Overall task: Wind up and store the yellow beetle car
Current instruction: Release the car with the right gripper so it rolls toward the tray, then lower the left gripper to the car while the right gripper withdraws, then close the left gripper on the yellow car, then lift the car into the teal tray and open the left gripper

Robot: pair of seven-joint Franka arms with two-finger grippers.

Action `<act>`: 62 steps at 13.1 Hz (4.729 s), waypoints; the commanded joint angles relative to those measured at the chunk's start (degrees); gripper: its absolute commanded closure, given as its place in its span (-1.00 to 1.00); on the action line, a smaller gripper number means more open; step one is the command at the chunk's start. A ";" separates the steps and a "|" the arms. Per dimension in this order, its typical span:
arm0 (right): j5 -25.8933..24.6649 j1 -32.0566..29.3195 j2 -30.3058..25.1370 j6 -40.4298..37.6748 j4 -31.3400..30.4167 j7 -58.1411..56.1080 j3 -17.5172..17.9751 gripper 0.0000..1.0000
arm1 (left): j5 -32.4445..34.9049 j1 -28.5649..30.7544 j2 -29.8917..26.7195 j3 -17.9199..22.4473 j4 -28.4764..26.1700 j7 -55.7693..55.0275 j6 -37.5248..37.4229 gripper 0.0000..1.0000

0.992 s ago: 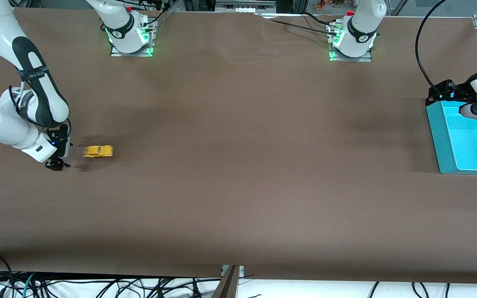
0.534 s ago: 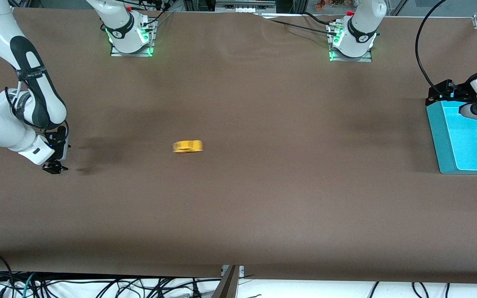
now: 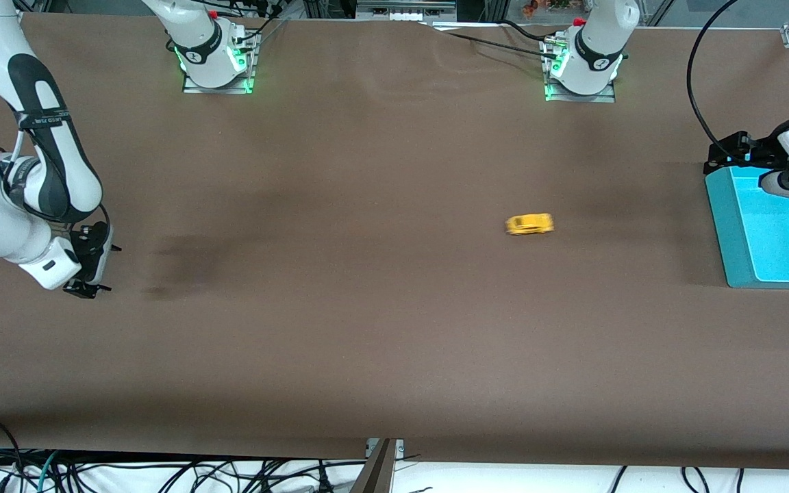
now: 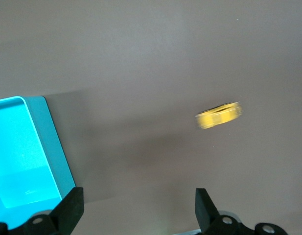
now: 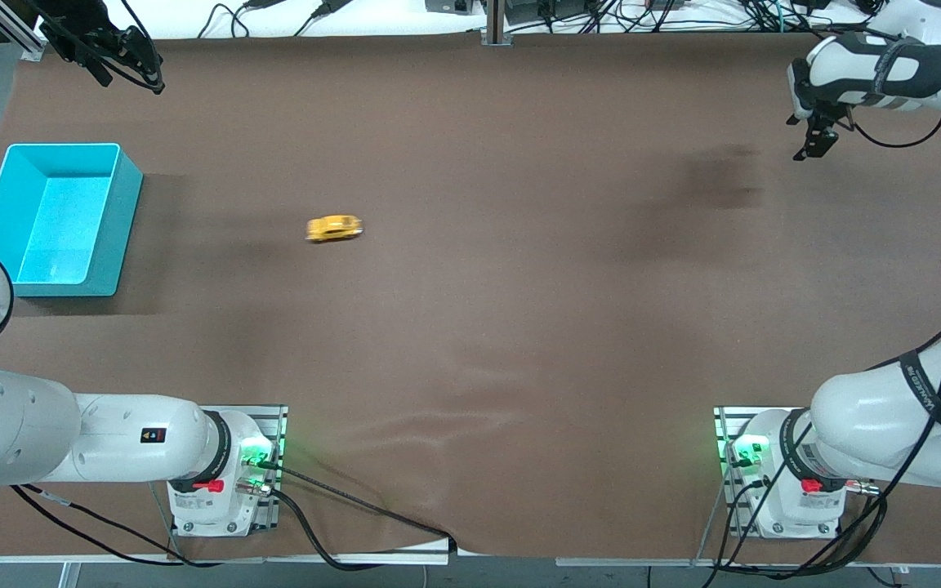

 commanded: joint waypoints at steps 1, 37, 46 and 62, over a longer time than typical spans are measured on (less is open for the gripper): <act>0.59 2.23 -0.12 -6.33 4.37 10.11 0.01 -1.00 | 1.29 -0.15 0.44 -0.20 1.69 0.93 -1.91 -1.00; -1.19 12.09 -21.30 -49.77 21.18 89.87 -2.79 -1.00 | 7.27 23.48 19.86 -0.20 -36.71 71.32 55.38 -1.00; -1.26 12.09 -20.69 -49.33 19.94 89.52 -3.33 -1.00 | 7.09 23.40 19.43 -0.46 -38.21 74.13 57.77 1.00; -1.43 11.65 -18.66 -49.15 23.54 88.81 -3.33 -1.00 | 22.89 30.68 11.07 -6.62 -21.87 75.19 24.79 1.00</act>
